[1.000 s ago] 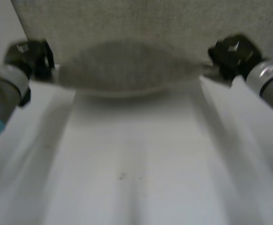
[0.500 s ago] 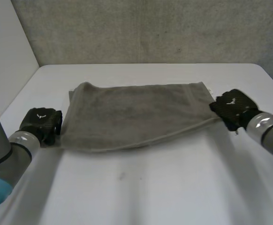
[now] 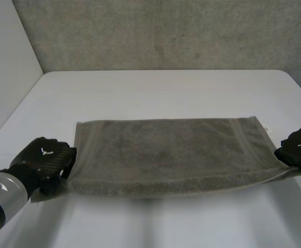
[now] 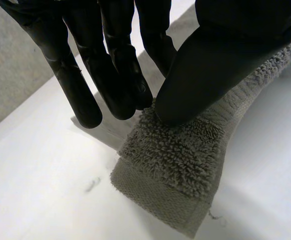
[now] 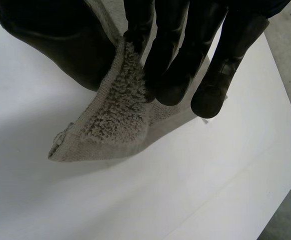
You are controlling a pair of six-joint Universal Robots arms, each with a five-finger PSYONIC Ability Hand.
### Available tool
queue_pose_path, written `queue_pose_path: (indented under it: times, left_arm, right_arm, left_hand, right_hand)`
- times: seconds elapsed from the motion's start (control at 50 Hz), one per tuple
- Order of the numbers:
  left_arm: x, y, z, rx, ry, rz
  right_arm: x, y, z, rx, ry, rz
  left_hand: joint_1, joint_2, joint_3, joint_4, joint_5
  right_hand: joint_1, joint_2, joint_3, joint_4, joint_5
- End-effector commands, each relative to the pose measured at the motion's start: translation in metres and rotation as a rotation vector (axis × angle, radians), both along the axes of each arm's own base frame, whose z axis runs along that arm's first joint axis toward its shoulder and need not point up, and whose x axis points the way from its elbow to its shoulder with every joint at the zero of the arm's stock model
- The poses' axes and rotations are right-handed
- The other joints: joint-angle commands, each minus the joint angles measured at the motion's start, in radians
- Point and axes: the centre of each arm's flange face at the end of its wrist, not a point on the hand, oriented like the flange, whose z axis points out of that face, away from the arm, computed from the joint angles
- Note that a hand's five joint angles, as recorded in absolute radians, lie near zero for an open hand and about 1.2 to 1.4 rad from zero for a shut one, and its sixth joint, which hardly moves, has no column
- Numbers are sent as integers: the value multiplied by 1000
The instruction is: Fold the towel.
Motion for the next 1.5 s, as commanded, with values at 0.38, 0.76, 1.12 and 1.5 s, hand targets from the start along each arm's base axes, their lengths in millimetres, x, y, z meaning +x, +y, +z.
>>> queue_pose_path:
  times: [0.38, 0.76, 1.12, 1.5]
  left_arm:
    - [-58, -163, -36, -77, 29, 18]
    - [-95, -223, -65, -177, 38, 23]
    - [-97, -233, -48, -253, 38, 85]
    - [-80, -185, 26, -298, 80, 87]
  right_arm:
    - [51, -129, -45, -120, -200, -49]
    - [71, -192, -73, -272, -209, -131]
    - [80, -211, -65, -365, -223, -159]
    - [62, -168, -3, -347, -378, -196]
  left_hand:
    - [194, 177, 179, 178, 187]
    - [194, 177, 179, 178, 187]
    - [-1028, -1045, -1043, -1044, -1035]
    - [-1028, -1045, -1043, -1044, -1035]
  right_hand:
    - [57, 57, 50, 50, 35]
    - [57, 57, 50, 50, 35]
    - [-1165, -1165, -1172, -1172, -1187]
    - [-1165, -1165, -1172, -1172, -1187]
